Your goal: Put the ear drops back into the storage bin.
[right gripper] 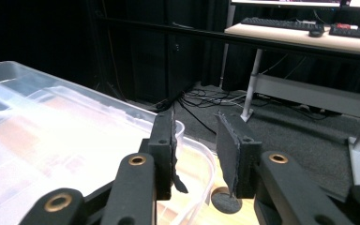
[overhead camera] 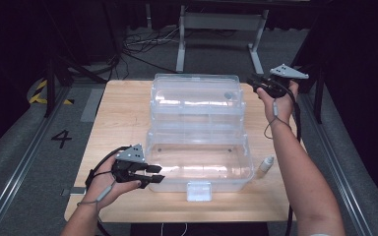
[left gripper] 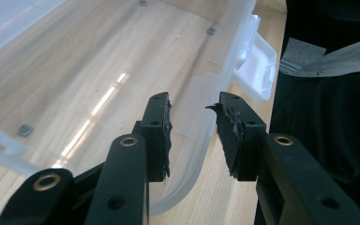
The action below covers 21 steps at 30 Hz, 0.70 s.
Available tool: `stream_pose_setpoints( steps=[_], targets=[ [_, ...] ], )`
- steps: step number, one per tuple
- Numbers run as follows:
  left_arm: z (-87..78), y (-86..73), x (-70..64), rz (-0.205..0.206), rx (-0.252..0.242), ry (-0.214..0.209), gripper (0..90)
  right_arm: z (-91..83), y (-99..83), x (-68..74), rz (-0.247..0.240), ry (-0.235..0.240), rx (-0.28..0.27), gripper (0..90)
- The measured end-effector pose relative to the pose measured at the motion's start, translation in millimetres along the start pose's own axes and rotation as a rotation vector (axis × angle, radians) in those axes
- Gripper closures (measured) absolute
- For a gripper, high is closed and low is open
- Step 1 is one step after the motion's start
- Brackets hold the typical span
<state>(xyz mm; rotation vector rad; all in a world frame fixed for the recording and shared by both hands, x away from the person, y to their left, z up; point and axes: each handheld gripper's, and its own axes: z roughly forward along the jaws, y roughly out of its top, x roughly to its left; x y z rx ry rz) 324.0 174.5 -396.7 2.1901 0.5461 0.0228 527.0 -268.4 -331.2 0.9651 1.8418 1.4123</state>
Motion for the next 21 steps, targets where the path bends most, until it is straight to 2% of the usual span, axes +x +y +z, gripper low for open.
stream_pose_setpoints(
  steps=[6, 14, 18, 21],
  targets=[
    [-9.0, -4.5, 2.4, -0.026, -0.011, 0.022, 62.8, -25.7, 4.7, 3.7, -0.022, 0.038, 0.007, 66.5],
    [-16.8, -8.5, 6.1, -0.067, -0.011, 0.052, 59.5, -57.1, -1.6, 3.0, 0.001, 0.074, -0.022, 65.0],
    [-21.9, -8.8, 8.3, -0.074, -0.018, 0.056, 58.5, -71.3, -3.6, 3.2, 0.003, 0.095, -0.017, 64.1],
    [-28.3, -10.6, 12.5, -0.088, -0.027, 0.077, 57.3, -82.3, -3.8, 4.9, -0.002, 0.117, -0.002, 63.4]
  ],
)
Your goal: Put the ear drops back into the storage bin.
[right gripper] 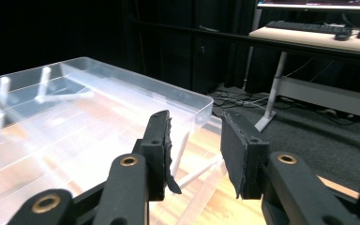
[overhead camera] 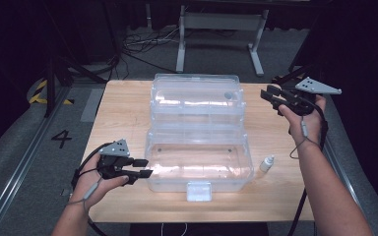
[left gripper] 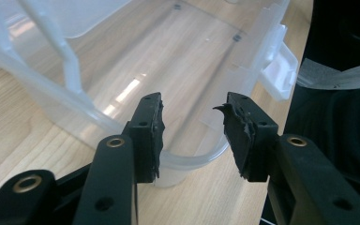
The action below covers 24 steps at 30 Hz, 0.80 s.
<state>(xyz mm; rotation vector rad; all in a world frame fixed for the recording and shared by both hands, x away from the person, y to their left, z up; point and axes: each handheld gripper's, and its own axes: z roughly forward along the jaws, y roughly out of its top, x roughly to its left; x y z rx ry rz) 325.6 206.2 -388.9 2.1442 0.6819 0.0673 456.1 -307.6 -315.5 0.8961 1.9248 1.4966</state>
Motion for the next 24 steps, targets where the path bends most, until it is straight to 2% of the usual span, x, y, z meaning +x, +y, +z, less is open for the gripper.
stream_pose_setpoints(
  steps=[4, 10, 15, 22, 24],
  targets=[
    [-3.3, -1.7, 3.5, -0.013, -0.003, 0.008, 55.7, -13.6, -1.2, 4.0, -0.018, 0.032, 0.033, 63.4],
    [-8.7, -4.8, 9.3, -0.027, -0.023, 0.030, 54.0, -36.1, -0.9, 8.6, -0.048, 0.054, 0.054, 62.2],
    [-12.4, -8.1, 12.3, -0.048, -0.034, 0.042, 52.8, -52.1, -4.0, 9.1, -0.042, 0.076, 0.067, 61.6],
    [-18.2, -9.9, 16.1, -0.061, -0.036, 0.053, 52.0, -66.2, -7.4, 9.5, -0.052, 0.119, 0.157, 61.7],
    [-19.0, -10.6, 16.6, -0.072, -0.035, 0.054, 51.3, -68.3, -8.4, 9.9, -0.057, 0.129, 0.202, 61.7]
  ],
)
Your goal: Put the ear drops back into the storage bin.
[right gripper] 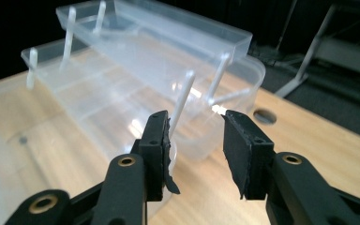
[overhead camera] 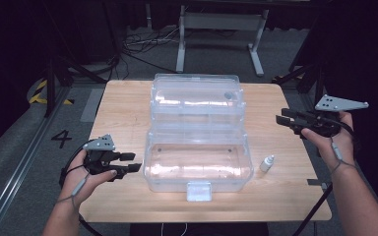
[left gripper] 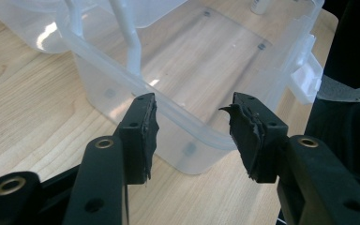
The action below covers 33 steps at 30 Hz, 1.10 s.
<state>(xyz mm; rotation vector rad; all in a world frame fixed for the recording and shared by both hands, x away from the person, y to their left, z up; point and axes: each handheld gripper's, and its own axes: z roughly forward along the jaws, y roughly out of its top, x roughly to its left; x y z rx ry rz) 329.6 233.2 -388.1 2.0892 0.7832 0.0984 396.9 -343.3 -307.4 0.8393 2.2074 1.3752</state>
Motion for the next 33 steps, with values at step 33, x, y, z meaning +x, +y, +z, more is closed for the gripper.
stream_pose_setpoints(
  steps=[33],
  targets=[
    [-6.9, -18.5, 6.1, -0.106, -0.023, 0.087, 48.0, 24.2, -1.0, -4.1, -0.166, 0.098, 0.454, 62.7]
  ],
)
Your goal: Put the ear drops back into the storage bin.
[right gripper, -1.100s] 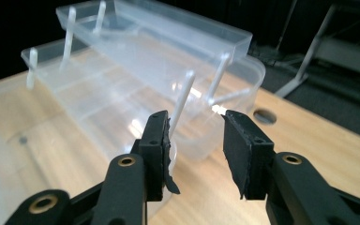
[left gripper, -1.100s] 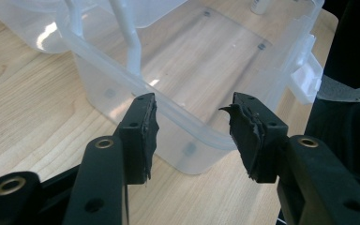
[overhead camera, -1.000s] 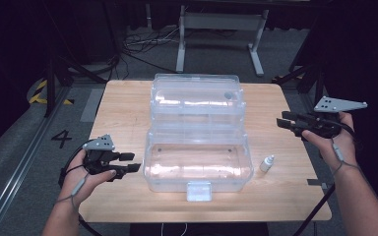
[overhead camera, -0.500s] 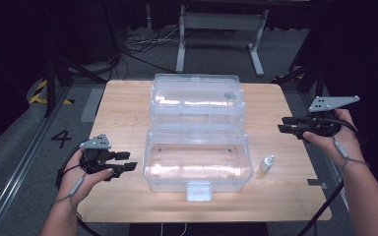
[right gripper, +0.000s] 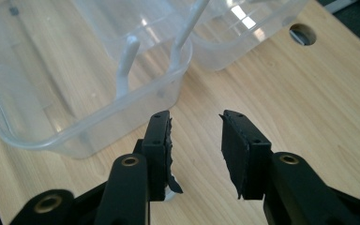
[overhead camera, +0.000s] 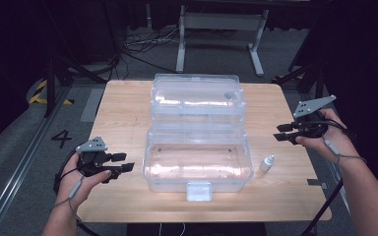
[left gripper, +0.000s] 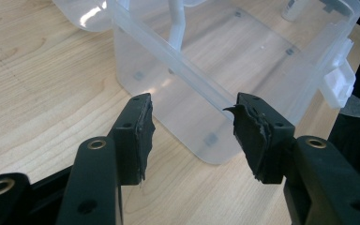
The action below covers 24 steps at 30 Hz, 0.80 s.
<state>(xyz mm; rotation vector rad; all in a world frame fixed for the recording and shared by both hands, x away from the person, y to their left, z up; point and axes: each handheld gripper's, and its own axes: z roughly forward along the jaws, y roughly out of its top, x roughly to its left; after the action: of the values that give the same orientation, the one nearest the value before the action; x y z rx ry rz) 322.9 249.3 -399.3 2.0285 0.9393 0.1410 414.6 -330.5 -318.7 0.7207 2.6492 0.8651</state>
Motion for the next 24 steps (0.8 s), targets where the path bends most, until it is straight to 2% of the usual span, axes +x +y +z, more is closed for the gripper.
stream_pose_setpoints(
  steps=[4, 6, 11, 24],
  targets=[
    [-1.3, -2.6, 0.4, -0.007, 0.001, 0.003, 47.9, 4.5, 0.4, -0.4, -0.018, 0.004, 0.040, 61.4],
    [-2.0, -3.4, 0.5, -0.012, -0.001, 0.004, 47.9, 9.9, 0.9, 0.1, -0.027, 0.025, 0.086, 60.8],
    [-1.9, -3.0, 0.5, -0.011, -0.001, 0.002, 47.9, 18.1, 1.0, 2.4, -0.047, 0.039, 0.147, 59.5],
    [-1.0, -3.2, 2.4, -0.014, 0.001, -0.006, 47.8, 32.1, -1.6, 3.2, -0.090, 0.063, 0.243, 53.9]
  ],
)
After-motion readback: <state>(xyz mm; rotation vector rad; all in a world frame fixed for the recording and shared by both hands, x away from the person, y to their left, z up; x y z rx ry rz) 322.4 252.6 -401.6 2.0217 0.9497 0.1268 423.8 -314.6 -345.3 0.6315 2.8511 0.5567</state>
